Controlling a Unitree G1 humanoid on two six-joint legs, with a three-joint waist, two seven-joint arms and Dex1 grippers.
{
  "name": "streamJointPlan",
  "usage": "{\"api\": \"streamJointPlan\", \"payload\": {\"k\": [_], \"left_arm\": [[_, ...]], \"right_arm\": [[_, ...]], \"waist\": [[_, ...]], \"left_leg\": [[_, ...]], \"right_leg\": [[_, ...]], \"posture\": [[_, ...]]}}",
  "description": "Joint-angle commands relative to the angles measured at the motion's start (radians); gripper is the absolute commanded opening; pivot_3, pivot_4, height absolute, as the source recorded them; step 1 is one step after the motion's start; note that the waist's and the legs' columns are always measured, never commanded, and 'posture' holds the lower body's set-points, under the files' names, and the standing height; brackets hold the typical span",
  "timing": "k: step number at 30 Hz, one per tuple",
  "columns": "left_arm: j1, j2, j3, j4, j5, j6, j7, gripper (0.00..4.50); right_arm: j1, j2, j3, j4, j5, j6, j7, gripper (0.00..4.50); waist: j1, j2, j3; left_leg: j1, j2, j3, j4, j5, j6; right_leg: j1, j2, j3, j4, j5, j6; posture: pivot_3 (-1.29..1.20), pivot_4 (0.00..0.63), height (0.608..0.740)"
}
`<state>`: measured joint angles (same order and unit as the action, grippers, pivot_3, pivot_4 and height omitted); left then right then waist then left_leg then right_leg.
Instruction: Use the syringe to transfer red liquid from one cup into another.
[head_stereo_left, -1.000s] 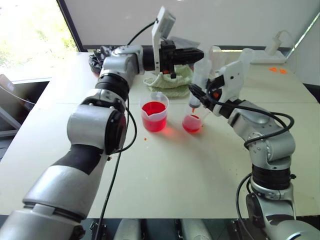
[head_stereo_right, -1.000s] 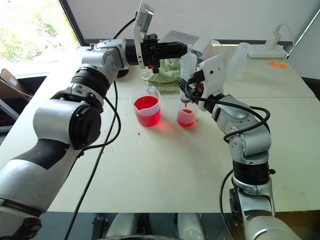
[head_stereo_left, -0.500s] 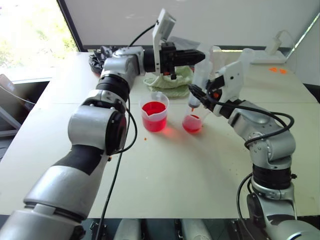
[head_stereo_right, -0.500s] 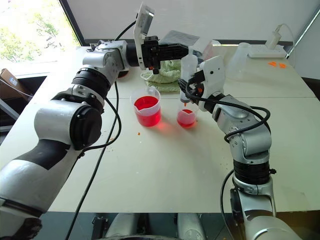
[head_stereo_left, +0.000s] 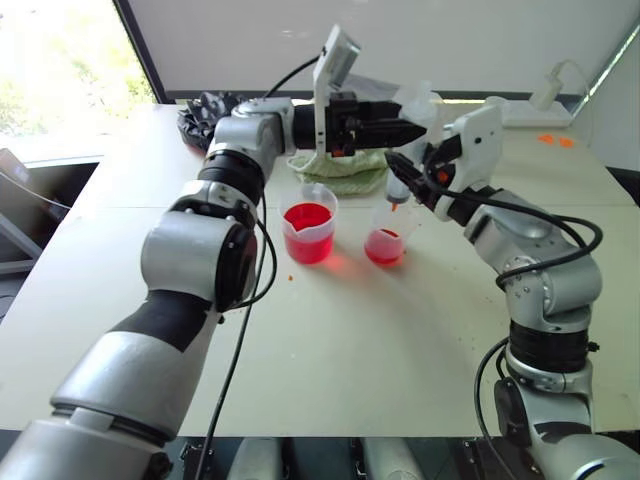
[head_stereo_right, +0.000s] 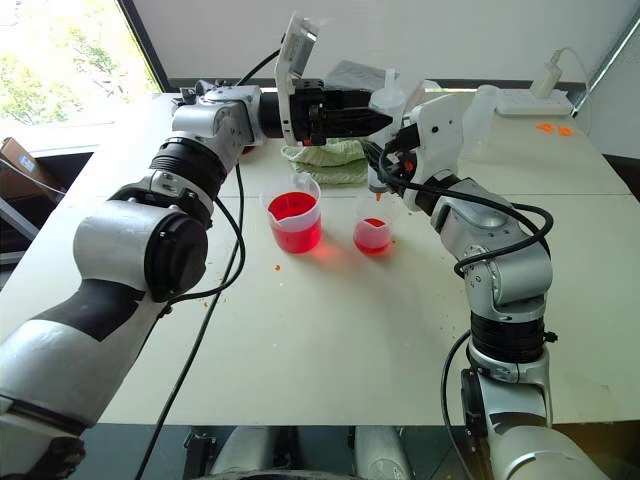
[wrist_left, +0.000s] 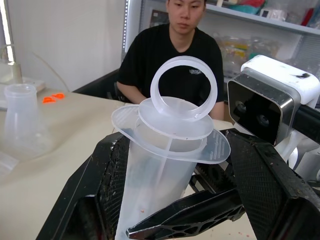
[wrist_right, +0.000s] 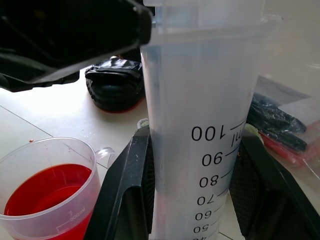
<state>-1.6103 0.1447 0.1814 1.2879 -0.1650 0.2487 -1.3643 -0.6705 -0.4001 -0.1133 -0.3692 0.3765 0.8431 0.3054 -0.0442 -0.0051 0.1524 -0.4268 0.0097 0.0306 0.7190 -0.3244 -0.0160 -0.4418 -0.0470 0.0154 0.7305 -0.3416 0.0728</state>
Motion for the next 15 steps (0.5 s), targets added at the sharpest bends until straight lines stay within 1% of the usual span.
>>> {"api": "streamJointPlan", "payload": {"k": [1,10,15], "left_arm": [[-0.034,0.046,0.022,-0.02,-0.019,-0.012,0.01,3.12],[-0.048,0.132,0.04,-0.032,-0.029,-0.024,0.001,3.12],[-0.038,0.212,0.057,-0.044,-0.043,-0.023,0.001,3.12]], "right_arm": [[-0.021,0.0,-0.026,-0.056,0.021,-0.014,-0.004,1.41],[-0.025,0.012,-0.052,-0.073,0.075,0.037,-0.03,1.41],[-0.015,0.001,-0.064,-0.09,0.1,0.063,-0.036,1.41]], "waist": [[0.0,0.0,0.0],[0.0,0.0,0.0],[-0.006,0.0,0.0]], "left_leg": [[0.0,0.0,0.0,0.0,0.0,0.0],[0.0,0.0,0.0,0.0,0.0,0.0],[0.0,0.0,0.0,0.0,0.0,0.0]], "right_leg": [[0.0,0.0,0.0,0.0,0.0,0.0],[0.0,0.0,0.0,0.0,0.0,0.0],[0.0,0.0,0.0,0.0,0.0,0.0]], "posture": [[0.0,0.15,0.711],[0.0,0.15,0.711],[0.0,0.15,0.711]]}}
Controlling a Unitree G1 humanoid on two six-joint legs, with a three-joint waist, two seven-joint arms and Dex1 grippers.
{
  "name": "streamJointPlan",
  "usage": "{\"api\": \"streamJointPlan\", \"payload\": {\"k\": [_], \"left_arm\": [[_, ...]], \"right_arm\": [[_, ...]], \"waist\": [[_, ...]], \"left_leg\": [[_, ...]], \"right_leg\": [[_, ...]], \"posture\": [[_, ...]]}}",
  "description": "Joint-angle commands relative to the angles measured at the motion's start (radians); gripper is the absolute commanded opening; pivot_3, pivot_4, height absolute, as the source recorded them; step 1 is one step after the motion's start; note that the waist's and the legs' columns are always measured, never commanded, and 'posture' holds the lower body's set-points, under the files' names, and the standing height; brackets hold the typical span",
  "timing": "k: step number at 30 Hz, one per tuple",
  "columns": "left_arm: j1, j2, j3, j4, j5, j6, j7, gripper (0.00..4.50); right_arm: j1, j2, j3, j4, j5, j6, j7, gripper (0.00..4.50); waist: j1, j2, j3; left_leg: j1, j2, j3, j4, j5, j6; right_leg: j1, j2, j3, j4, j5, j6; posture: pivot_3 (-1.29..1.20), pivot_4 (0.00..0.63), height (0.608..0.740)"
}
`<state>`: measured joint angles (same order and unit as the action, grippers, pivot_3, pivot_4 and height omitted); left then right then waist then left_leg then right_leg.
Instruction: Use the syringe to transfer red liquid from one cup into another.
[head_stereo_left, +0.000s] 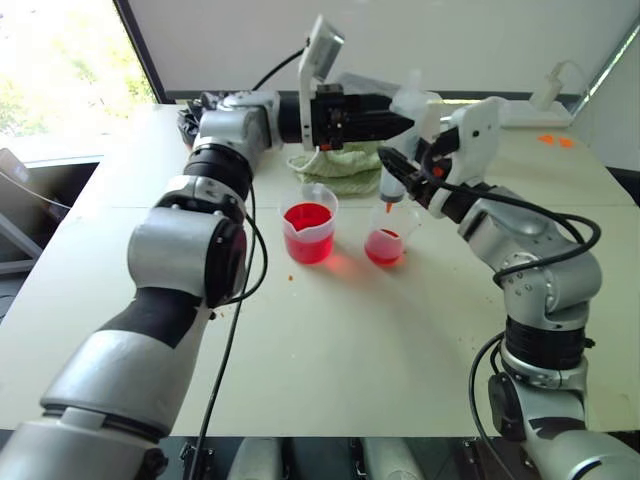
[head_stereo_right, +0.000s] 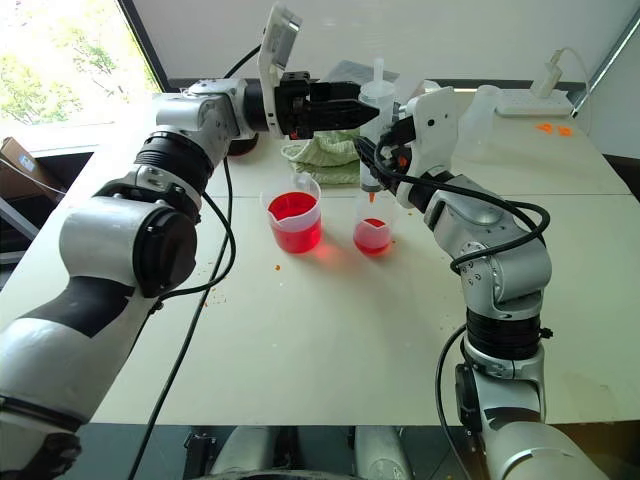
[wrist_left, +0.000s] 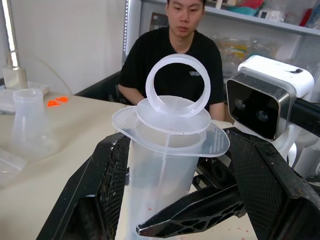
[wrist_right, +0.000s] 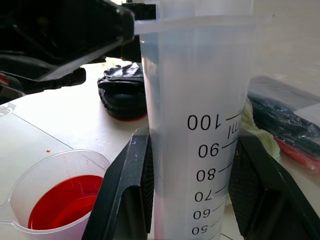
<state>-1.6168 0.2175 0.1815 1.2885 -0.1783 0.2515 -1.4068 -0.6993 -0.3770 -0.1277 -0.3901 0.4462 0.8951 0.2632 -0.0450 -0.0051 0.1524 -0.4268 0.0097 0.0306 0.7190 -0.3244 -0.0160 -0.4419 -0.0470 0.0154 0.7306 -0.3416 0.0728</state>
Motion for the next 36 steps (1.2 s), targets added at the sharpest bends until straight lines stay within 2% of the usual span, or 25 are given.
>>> {"api": "streamJointPlan", "payload": {"k": [1,8,11,17,20,30,36], "left_arm": [[-0.023,0.156,0.057,-0.05,-0.033,-0.023,0.041,3.12],[0.099,0.275,0.041,-0.182,-0.058,0.065,-0.046,3.12],[0.212,0.309,0.004,-0.356,-0.081,0.153,-0.11,3.12],[0.514,0.425,-0.102,-0.867,-0.211,0.431,-0.203,3.12],[0.607,0.488,-0.147,-1.003,-0.246,0.47,-0.208,3.12],[0.68,0.538,-0.201,-1.084,-0.237,0.412,-0.169,3.12],[0.734,0.544,-0.203,-1.12,-0.252,0.4,-0.147,3.12]], "right_arm": [[0.019,-0.026,-0.055,-0.076,0.038,0.017,0.008,1.41],[0.008,-0.079,-0.119,-0.085,0.102,0.07,0.029,1.41],[-0.021,-0.107,-0.149,-0.072,0.147,0.107,0.039,1.41],[-0.048,-0.155,-0.207,-0.007,0.196,0.138,0.056,1.41],[-0.049,-0.163,-0.202,0.011,0.202,0.138,0.057,1.41],[-0.121,-0.193,-0.211,0.108,0.199,0.122,0.046,1.41],[-0.222,-0.318,-0.232,0.262,0.16,0.215,0.008,1.41]], "waist": [[-0.012,0.0,0.0],[-0.008,0.0,0.0],[-0.008,0.0,0.0],[-0.013,0.0,0.0],[-0.014,0.0,0.0],[0.001,0.0,0.0],[0.002,0.0,0.0]], "left_leg": [[0.0,0.0,0.0,0.0,0.0,0.0],[0.0,-0.001,-0.002,0.0,0.0,0.0],[0.0,-0.001,-0.002,0.0,0.0,0.0],[0.0,0.0,-0.003,0.0,0.0,0.0],[0.001,0.0,-0.003,-0.001,0.0,0.0],[0.0,0.0,-0.002,0.001,0.0,0.0],[0.0,0.0,-0.002,0.001,0.0,0.0]], "right_leg": [[-0.001,0.0,0.0,0.0,0.0,0.0],[-0.001,0.0,0.0,0.002,0.0,0.0],[-0.001,0.0,0.0,0.002,0.0,0.0],[-0.001,0.0,0.001,0.002,0.0,0.0],[-0.001,0.0,0.001,0.002,0.0,0.0],[0.0,0.0,0.001,0.001,0.0,0.0],[0.0,0.0,0.001,0.001,0.0,0.0]], "posture": [[0.0,0.15,0.711],[0.0,0.15,0.711],[0.0,0.15,0.711],[0.0,0.15,0.711],[0.0,0.15,0.711],[0.0,0.15,0.711],[0.0,0.15,0.711]]}}
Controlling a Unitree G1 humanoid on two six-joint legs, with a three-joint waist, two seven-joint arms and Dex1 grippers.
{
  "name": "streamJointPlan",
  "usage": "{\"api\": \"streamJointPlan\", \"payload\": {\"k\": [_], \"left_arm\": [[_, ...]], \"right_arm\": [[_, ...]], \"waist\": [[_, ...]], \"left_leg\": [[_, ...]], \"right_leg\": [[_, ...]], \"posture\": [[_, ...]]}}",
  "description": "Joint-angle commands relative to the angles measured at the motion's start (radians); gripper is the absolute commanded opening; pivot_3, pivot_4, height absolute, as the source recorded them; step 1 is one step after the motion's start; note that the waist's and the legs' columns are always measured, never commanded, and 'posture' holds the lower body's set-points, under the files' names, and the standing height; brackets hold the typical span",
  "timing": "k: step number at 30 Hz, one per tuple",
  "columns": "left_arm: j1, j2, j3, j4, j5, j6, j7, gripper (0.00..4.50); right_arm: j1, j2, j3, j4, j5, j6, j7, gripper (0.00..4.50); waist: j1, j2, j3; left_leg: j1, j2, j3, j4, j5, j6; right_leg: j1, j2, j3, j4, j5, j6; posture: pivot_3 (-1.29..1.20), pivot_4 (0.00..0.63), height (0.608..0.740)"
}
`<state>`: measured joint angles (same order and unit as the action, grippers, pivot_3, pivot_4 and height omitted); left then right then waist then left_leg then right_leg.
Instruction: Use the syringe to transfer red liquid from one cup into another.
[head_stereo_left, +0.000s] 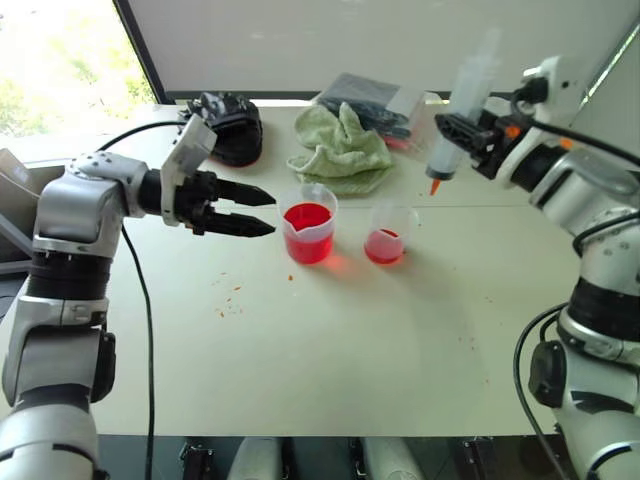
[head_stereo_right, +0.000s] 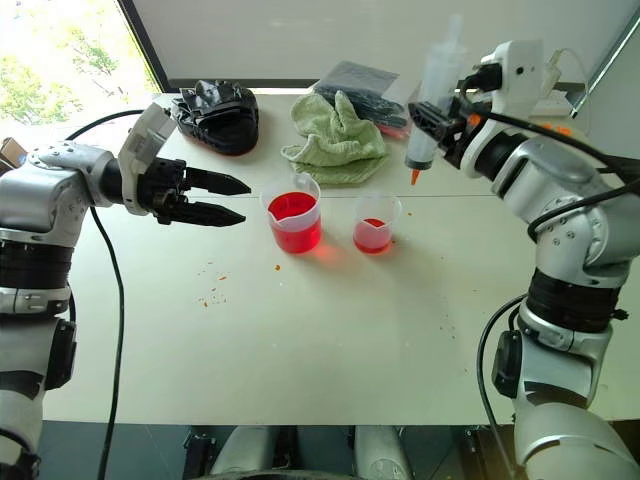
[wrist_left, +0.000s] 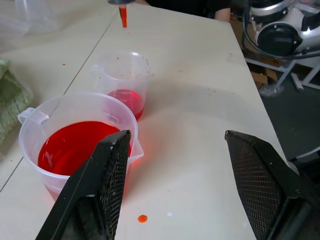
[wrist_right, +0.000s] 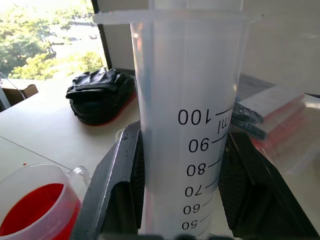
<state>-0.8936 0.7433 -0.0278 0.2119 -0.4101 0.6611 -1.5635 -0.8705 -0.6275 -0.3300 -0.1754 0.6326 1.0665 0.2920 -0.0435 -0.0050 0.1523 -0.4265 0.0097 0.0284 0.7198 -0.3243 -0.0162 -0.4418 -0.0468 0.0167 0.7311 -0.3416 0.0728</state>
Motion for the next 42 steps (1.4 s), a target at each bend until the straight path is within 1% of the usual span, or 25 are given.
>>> {"api": "streamJointPlan", "payload": {"k": [1,5,8,11,17,26,33,35,37,39,40,42], "left_arm": [[0.02,0.016,0.008,-0.052,-0.026,-0.006,0.015,3.12],[0.075,0.02,0.015,-0.101,-0.048,0.002,0.034,3.12],[0.11,0.021,0.037,-0.157,-0.082,0.041,0.067,3.12],[0.157,0.037,0.052,-0.211,-0.107,0.062,0.1,3.12],[0.239,0.074,0.07,-0.306,-0.15,0.083,0.151,3.12],[0.275,0.115,0.086,-0.366,-0.192,0.098,0.202,3.12],[0.29,0.138,0.087,-0.391,-0.216,0.099,0.225,3.12],[0.295,0.141,0.087,-0.397,-0.222,0.101,0.231,3.16],[0.299,0.15,0.084,-0.398,-0.227,0.1,0.228,3.16],[0.3,0.159,0.079,-0.396,-0.229,0.097,0.224,3.16],[0.299,0.162,0.078,-0.394,-0.23,0.096,0.223,3.16],[0.296,0.166,0.076,-0.391,-0.233,0.095,0.221,3.16]], "right_arm": [[-0.058,-0.094,-0.024,0.076,-0.034,0.065,-0.018,1.41],[-0.073,-0.169,0.021,0.168,-0.046,0.201,0.002,1.41],[-0.081,-0.196,0.086,0.2,-0.061,0.318,0.006,1.41],[-0.105,-0.193,0.138,0.267,-0.069,0.441,0.021,1.41],[-0.143,-0.163,0.184,0.445,-0.119,0.482,0.041,1.41],[-0.17,-0.127,0.263,0.574,-0.174,0.462,0.088,1.41],[-0.179,-0.11,0.332,0.628,-0.218,0.419,0.136,1.41],[-0.177,-0.109,0.347,0.631,-0.224,0.416,0.152,2.44],[-0.175,-0.109,0.354,0.632,-0.232,0.416,0.165,3.3],[-0.173,-0.114,0.362,0.634,-0.24,0.409,0.178,4.34],[-0.171,-0.117,0.366,0.633,-0.244,0.405,0.183,4.43],[-0.167,-0.124,0.368,0.625,-0.253,0.402,0.191,4.43]], "waist": [[0.0,0.0,0.0],[0.0,0.0,0.0],[-0.003,0.0,0.0],[-0.003,0.0,0.0],[0.004,0.0,0.0],[0.002,0.0,0.0],[0.001,0.0,0.0],[0.001,0.0,0.0],[0.001,0.0,0.0],[0.001,0.0,0.0],[0.001,0.0,0.0],[0.001,0.0,0.0]], "left_leg": [[0.0,0.0,0.0,0.0,0.0,0.0],[0.0,0.0,0.0,0.0,0.0,0.0],[0.0,0.001,0.001,-0.001,0.0,0.0],[0.0,0.002,0.002,-0.001,0.0,0.0],[-0.001,0.002,0.002,-0.001,0.0,0.0],[-0.001,0.002,0.002,-0.001,0.0,0.0],[-0.001,0.002,0.002,-0.002,0.0,0.0],[-0.001,0.002,0.002,-0.002,0.0,0.0],[-0.001,0.002,0.002,-0.002,0.0,0.0],[-0.001,0.002,0.002,-0.002,0.0,0.0],[-0.001,0.002,0.002,-0.002,0.0,0.0],[0.0,0.002,0.002,-0.002,0.0,0.0]], "right_leg": [[0.0,0.0,0.0,0.0,0.0,0.0],[0.0,0.0,0.0,-0.001,0.0,0.0],[0.0,0.001,0.001,-0.002,0.0,0.0],[0.0,0.001,0.002,-0.004,0.0,0.0],[0.001,0.001,0.002,-0.008,0.0,0.0],[0.002,0.001,0.002,-0.01,0.0,0.0],[0.002,0.002,0.002,-0.01,0.0,0.0],[0.002,0.002,0.002,-0.01,0.0,0.0],[0.002,0.002,0.002,-0.01,0.0,0.0],[0.002,0.002,0.002,-0.01,0.0,0.0],[0.002,0.002,0.002,-0.01,0.0,0.0],[0.002,0.002,0.002,-0.01,0.0,0.0]], "posture": [[0.0,0.15,0.711],[0.0,0.15,0.711],[0.0,0.15,0.711],[0.0,0.15,0.711],[0.0,0.15,0.711],[0.0,0.15,0.711],[0.0,0.15,0.711],[0.0,0.15,0.711],[0.0,0.15,0.711],[0.0,0.15,0.711],[0.0,0.15,0.711],[0.0,0.15,0.711]]}}
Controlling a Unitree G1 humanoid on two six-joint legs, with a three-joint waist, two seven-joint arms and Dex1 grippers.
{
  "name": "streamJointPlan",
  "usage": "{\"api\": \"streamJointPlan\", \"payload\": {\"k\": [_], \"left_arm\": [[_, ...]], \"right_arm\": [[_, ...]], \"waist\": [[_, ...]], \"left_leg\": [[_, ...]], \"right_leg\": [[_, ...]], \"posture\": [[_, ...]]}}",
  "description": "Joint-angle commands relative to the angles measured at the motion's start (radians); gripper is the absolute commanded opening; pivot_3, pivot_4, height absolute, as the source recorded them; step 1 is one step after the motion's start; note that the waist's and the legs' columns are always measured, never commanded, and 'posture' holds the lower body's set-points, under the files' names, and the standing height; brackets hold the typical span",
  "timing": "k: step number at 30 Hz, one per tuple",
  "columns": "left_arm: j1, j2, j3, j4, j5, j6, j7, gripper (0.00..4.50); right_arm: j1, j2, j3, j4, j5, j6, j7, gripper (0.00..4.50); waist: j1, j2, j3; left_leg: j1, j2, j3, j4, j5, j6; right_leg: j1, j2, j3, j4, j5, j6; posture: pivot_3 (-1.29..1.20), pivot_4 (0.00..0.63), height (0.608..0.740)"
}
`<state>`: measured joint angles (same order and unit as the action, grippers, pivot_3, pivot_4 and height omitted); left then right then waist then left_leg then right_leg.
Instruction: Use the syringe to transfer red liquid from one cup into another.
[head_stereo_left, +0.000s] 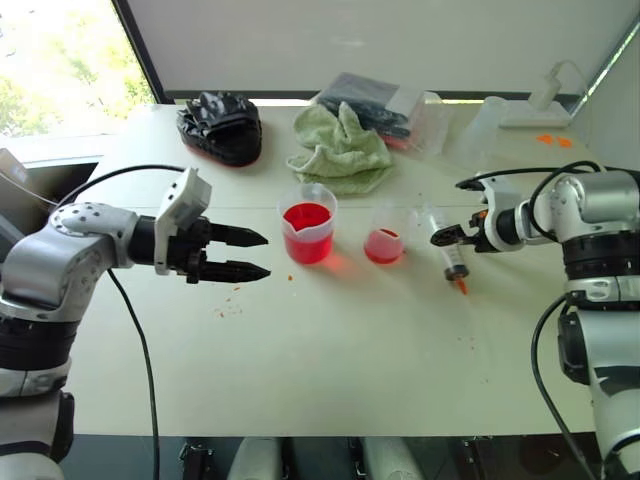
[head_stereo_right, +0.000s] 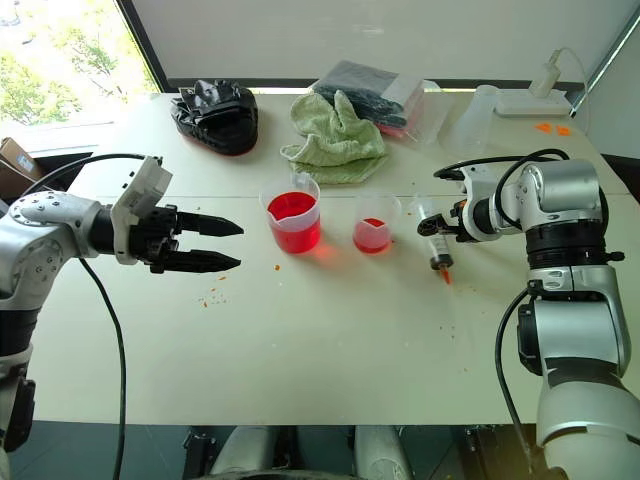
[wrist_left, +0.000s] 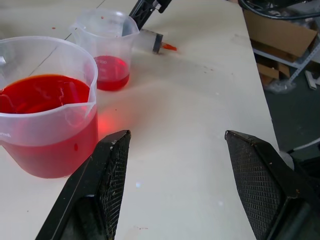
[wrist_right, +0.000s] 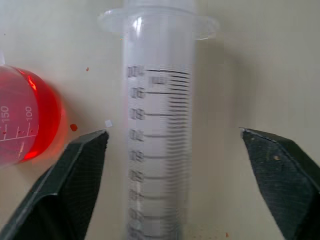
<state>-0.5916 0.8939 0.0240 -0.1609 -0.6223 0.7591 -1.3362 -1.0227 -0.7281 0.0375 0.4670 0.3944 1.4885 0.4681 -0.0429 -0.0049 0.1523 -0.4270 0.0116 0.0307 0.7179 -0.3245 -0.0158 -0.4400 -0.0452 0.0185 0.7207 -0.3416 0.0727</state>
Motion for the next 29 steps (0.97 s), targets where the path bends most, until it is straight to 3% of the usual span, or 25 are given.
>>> {"api": "streamJointPlan", "payload": {"k": [1,7,16,22,29], "left_arm": [[-0.007,0.017,0.024,-0.018,-0.022,-0.003,-0.006,3.16],[-0.002,0.029,0.029,-0.015,-0.028,0.002,-0.015,3.16],[-0.007,0.073,0.054,0.012,-0.045,-0.003,-0.03,3.16],[-0.007,0.123,0.08,0.037,-0.042,-0.016,-0.039,3.16],[0.019,0.163,0.091,0.043,-0.04,-0.029,-0.068,3.16]], "right_arm": [[-0.012,-0.03,0.002,-0.03,-0.013,-0.013,0.022,4.43],[0.051,-0.128,0.019,-0.245,0.021,-0.101,0.141,4.43],[0.236,-0.34,-0.006,-0.581,0.109,-0.43,0.528,4.43],[0.318,-0.474,-0.048,-0.634,0.164,-0.564,0.772,4.43],[0.318,-0.484,-0.058,-0.622,0.17,-0.641,0.849,4.43]], "waist": [[0.001,0.0,0.0],[0.003,0.0,0.0],[0.004,0.0,0.0],[0.007,0.0,0.0],[0.006,0.0,0.0]], "left_leg": [[0.0,0.0,0.0,0.0,0.0,0.0],[0.0,0.0,0.0,0.0,0.0,0.0],[0.0,0.0,0.0,0.0,-0.001,0.001],[0.0,0.0,-0.001,0.0,-0.001,0.002],[0.001,0.0,-0.001,0.0,-0.002,0.004]], "right_leg": [[0.0,0.0,0.0,0.0,0.0,0.0],[0.0,0.0,0.0,-0.001,0.0,0.0],[0.0,0.0,0.0,-0.002,0.0,0.0],[0.001,0.0,0.0,-0.002,0.0,0.0],[0.002,0.0,-0.001,-0.002,0.0,0.0]], "posture": [[0.0,0.15,0.711],[0.0,0.15,0.711],[0.0,0.15,0.711],[0.0,0.15,0.711],[0.0,0.15,0.711]]}}
